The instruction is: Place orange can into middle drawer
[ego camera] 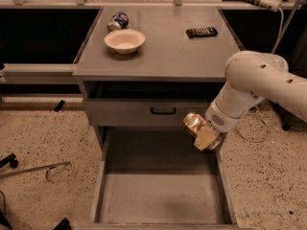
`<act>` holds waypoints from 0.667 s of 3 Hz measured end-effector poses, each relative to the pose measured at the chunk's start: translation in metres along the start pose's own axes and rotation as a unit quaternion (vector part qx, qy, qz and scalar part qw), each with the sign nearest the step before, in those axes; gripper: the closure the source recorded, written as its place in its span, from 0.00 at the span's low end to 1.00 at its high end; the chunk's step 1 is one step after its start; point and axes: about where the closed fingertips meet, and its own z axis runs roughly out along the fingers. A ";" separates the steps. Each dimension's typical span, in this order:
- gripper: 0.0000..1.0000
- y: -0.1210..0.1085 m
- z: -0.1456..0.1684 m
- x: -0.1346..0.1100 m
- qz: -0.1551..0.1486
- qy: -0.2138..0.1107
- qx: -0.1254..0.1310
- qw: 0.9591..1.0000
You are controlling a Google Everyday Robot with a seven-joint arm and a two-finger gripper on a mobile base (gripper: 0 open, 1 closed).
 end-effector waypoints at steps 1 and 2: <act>1.00 0.006 0.052 0.008 -0.008 0.003 -0.027 1.000; 1.00 0.015 0.127 0.013 -0.023 0.020 -0.058 0.998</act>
Offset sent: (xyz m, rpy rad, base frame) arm -0.0231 0.0559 -0.2120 0.0583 0.1678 0.1323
